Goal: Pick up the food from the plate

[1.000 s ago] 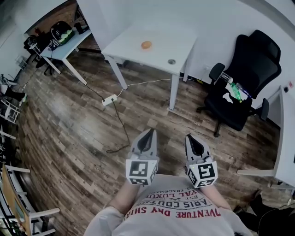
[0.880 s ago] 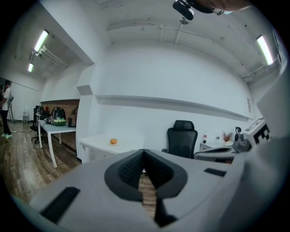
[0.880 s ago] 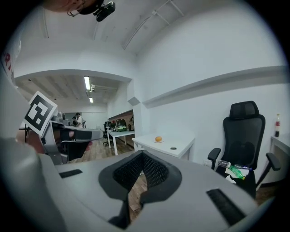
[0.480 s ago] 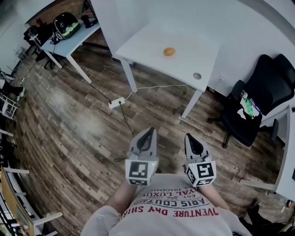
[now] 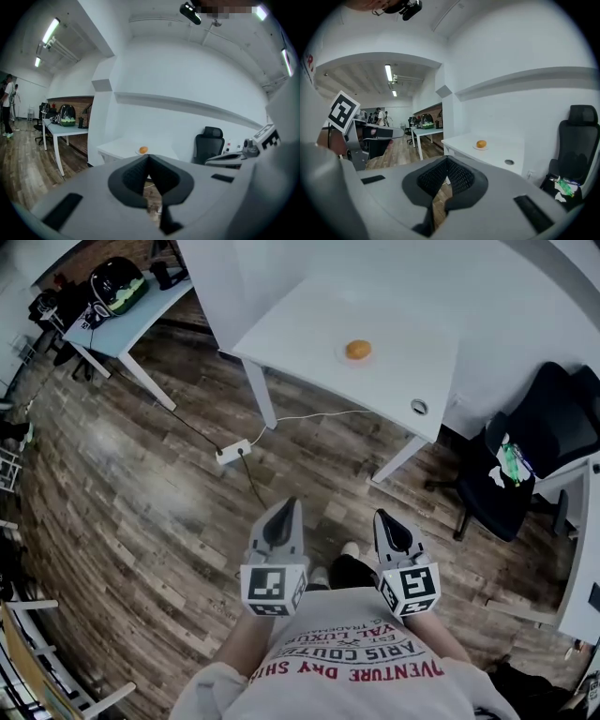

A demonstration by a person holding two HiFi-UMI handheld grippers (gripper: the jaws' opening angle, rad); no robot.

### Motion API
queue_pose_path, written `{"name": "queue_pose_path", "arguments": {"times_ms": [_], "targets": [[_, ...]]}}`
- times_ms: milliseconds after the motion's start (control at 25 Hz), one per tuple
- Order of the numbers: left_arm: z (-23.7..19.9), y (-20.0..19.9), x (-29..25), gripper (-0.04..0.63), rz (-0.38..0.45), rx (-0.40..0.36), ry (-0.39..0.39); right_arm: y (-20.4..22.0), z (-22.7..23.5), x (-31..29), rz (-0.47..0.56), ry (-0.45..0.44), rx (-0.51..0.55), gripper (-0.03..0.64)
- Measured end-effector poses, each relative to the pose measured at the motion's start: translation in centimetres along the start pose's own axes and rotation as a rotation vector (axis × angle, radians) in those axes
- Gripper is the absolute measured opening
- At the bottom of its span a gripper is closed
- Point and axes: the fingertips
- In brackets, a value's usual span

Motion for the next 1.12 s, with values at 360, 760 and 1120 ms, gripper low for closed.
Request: {"name": "queue_pose_path", "arguments": {"times_ms": [360, 760, 1120], "targets": [[-3.6, 0.1, -8.8, 0.005, -0.034, 0.027, -0.009, -2.1, 3.8, -9.0, 0.000, -0.024, -0.010, 0.011], [-4.9, -4.7, -24.3, 0.005, -0.057, 0.010, 0.012, -7.9, 15.1, -20.1, -0.007, -0.021, -0.037, 0.011], [-3.1, -7.3, -34.1, 0.005, -0.076, -0.034, 0.076, -9.6, 22.8, -25.4, -0.023, 0.002, -0.082, 0.011]]}}
Point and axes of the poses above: the fingertips, and each gripper's own axes: x backward along the fingers, z to its right, y out of its underside, and after that the axes turned 7 degrees about -x, right-handed
